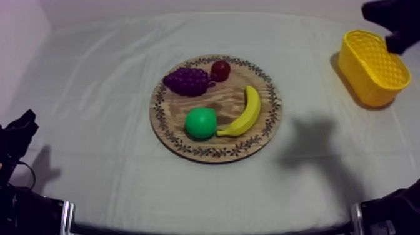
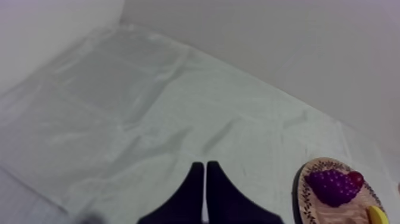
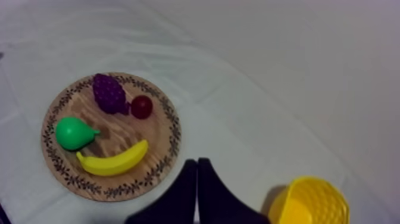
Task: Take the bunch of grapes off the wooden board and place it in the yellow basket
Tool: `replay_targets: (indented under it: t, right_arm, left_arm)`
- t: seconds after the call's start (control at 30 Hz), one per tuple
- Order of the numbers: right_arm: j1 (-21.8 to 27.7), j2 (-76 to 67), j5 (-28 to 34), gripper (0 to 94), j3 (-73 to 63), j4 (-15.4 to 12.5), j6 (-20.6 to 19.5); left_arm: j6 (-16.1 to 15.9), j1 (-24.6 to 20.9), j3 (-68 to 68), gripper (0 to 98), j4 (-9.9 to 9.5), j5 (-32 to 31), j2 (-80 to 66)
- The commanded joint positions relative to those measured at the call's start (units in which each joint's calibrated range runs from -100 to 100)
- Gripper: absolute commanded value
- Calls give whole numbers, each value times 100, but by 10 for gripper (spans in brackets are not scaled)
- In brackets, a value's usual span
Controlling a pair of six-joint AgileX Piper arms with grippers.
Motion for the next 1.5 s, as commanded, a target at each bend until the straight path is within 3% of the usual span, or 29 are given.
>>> replay_targets:
  t: [0.0, 0.2, 0.37, 0.7, 1.07, 1.13, 1.27, 1.33, 1.47]
  right_arm:
    - [-129, 693, 66, 6, -633, -41, 88]
    - [-50, 1607, 320, 6, -1353, -540, 553]
    - [-117, 2460, 633, 6, -2155, -667, 683]
    - [-585, 4014, 889, 23, -3197, -568, 836]
    - [-1097, 5014, 536, 65, -3207, -485, 933]
    - [-1156, 5175, 513, 149, -3296, -443, 901]
    - [-1232, 5460, 447, 533, -3484, -347, 776]
    - [-1279, 5588, 436, 674, -3618, -272, 670]
    - [-1353, 5818, 494, 795, -3869, -202, 578]
  left_arm:
    - [0, -3, 0, 1, 2, -1, 5]
    - [-1, -3, 0, 1, 2, -1, 5]
    - [0, -3, 0, 1, 2, -1, 5]
    - [0, -3, 0, 1, 2, -1, 5]
    - [-1, -3, 0, 1, 2, -1, 5]
    - [-2, -3, 0, 1, 2, -1, 5]
    - [-1, -3, 0, 1, 2, -1, 5]
    - [0, -3, 0, 1, 2, -1, 5]
    - [0, -3, 0, 1, 2, -1, 5]
